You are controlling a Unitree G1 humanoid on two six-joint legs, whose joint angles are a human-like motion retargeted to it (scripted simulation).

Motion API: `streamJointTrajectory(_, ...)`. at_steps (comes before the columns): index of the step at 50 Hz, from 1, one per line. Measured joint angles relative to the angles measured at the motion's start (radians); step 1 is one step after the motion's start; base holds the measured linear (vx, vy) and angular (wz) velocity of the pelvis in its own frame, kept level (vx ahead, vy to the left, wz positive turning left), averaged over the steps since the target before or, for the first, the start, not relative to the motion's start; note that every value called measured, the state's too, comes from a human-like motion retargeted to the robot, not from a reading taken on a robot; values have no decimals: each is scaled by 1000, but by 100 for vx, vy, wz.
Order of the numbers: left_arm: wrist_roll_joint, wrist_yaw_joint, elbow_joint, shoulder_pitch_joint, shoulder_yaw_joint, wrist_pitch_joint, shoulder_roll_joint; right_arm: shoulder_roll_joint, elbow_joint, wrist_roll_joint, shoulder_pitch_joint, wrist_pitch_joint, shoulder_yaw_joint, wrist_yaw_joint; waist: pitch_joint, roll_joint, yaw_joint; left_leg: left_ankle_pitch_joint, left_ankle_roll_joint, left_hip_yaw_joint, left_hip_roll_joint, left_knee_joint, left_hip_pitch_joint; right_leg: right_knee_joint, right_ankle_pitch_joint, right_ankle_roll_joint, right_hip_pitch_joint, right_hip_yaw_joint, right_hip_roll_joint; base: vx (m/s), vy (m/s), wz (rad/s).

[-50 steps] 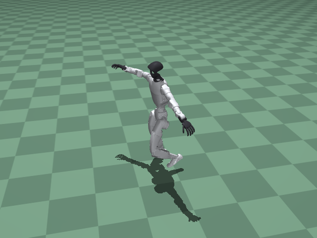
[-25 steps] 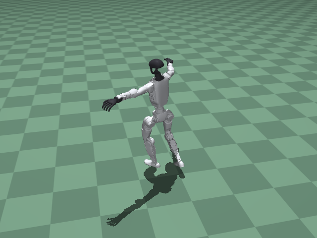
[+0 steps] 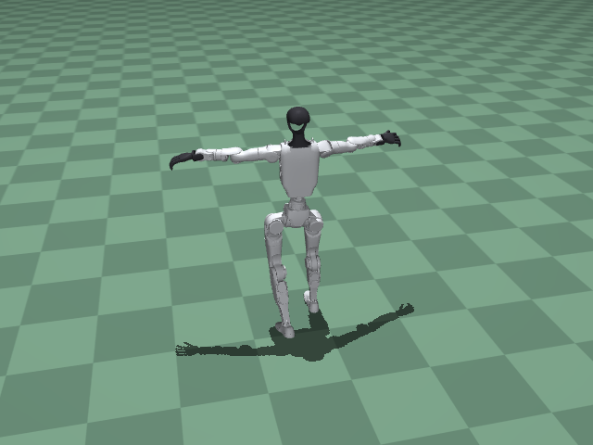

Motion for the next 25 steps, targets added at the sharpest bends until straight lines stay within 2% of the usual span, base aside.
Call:
streamJointTrajectory(2,-11,-1,-9,-41,-34,-2,14,-27,-22,30,9,-33,-1,-16,32,57,15,-74,-18,-38,42,-78,18,137,-132,-43,-2,-53,38,-116,14,-84)
streamJointTrajectory(5,35,-39,-15,-130,-73,9,54,-96,-49,63,-39,-47,14,12,85,140,58,-235,-13,-7,138,-45,-64,666,-359,-102,-98,-39,100,-117,7,-91)
streamJointTrajectory(8,78,-12,-27,-203,-98,55,78,-116,-53,95,-91,-19,27,1,90,126,103,-241,0,54,146,-31,-172,1054,-480,-120,-117,-27,53,-107,-3,-78)
streamJointTrajectory(10,81,62,-34,-230,-125,74,57,-103,-50,120,-94,-18,31,-38,72,112,150,-141,-14,83,146,-104,-214,1098,-488,-116,-56,13,49,-105,-13,-96)
streamJointTrajectory(11,72,109,-34,-233,-142,72,34,-92,-47,131,-83,-26,27,-60,62,111,176,-62,-24,98,155,-159,-224,1050,-456,-102,-6,54,79,-107,-21,-99)
streamJointTrajectory(15,29,226,-26,-231,-208,37,-62,-55,-43,174,-25,-68,-1,-114,24,130,248,257,-97,104,210,-346,-276,723,-243,-73,221,199,194,-113,-30,-66)
streamJointTrajectory(17,10,225,-19,-261,-242,24,-94,-55,-45,187,-20,-83,-5,-123,26,123,254,282,-142,42,202,-364,-310,512,-212,-96,334,200,173,-122,-34,-7)
streamJointTrajectory(18,7,214,-16,-291,-261,22,-105,-61,-46,193,-29,-85,-2,-125,35,104,253,247,-144,9,182,-327,-337,417,-263,-106,376,187,143,-130,-35,18)
streamJointTrajectory(20,26,167,1,-408,-327,28,-108,-81,-45,207,-77,-77,20,-114,83,53,240,102,-121,-34,132,-74,-430,302,-452,-116,416,155,77,-134,-34,20)
streamJointTrajectory(22,75,121,15,-520,-387,44,-88,-91,-49,214,-141,-63,58,-98,142,33,235,-48,-78,-39,143,272,-514,368,-622,-144,347,164,71,-130,-30,-33)
streamJointTrajectory(23,104,102,20,-564,-415,56,-74,-87,-52,215,-173,-58,82,-95,167,30,229,-105,-52,-36,165,409,-531,453,-673,-167,279,176,86,-125,-30,-41)
streamJointTrajectory(25,139,80,19,-607,-460,77,-56,-65,-53,210,-210,-52,127,-102,190,19,185,-179,-6,-35,190,572,-522,593,-687,-196,141,171,117,-119,-30,9)
